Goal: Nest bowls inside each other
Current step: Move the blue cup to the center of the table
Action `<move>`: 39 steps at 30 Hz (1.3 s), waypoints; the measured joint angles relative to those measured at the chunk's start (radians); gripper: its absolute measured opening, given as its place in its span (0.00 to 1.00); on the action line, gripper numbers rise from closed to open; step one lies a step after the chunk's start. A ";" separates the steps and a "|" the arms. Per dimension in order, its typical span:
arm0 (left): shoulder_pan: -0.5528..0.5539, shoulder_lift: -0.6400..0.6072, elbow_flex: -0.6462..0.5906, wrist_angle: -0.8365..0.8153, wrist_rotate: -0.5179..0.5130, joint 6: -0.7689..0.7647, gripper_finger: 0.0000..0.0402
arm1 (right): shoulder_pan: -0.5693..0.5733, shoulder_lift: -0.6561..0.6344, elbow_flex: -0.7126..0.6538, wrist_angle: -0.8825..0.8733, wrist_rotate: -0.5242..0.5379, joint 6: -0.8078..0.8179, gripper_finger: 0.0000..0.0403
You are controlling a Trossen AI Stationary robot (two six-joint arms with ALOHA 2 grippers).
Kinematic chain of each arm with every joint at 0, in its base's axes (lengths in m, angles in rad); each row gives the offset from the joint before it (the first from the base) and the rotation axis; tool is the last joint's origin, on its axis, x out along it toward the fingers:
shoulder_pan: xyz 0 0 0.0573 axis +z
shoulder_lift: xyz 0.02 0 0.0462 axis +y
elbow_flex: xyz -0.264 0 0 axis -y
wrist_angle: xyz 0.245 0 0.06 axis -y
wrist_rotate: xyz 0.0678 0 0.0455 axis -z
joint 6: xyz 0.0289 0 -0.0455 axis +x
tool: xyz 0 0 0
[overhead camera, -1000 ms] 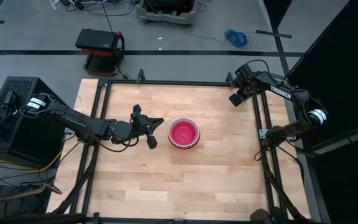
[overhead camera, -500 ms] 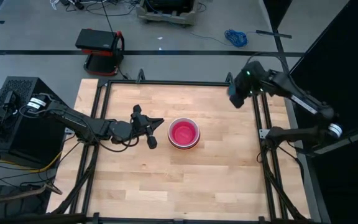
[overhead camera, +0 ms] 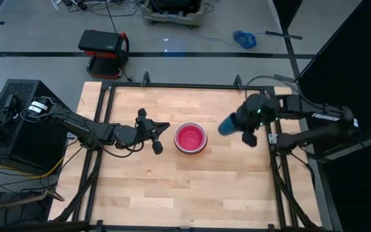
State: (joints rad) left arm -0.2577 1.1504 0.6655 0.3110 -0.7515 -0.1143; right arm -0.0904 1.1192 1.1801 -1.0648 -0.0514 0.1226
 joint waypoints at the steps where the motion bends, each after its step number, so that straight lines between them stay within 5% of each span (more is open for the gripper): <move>1: 0.000 0.000 0.000 0.000 0.000 0.000 0.04 | 0.035 0.008 0.000 -0.003 0.002 0.007 0.00; 8: 0.000 0.000 0.000 0.000 0.001 -0.003 0.04 | 0.187 0.128 -0.001 -0.064 0.061 0.031 0.00; 39: 0.000 0.000 0.000 -0.027 0.001 -0.021 0.04 | 0.197 0.388 -0.001 0.043 0.156 0.001 0.00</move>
State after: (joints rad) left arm -0.2577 1.1503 0.6655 0.2844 -0.7502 -0.1356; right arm 0.1066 1.5068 1.1790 -1.0222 0.1048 0.1234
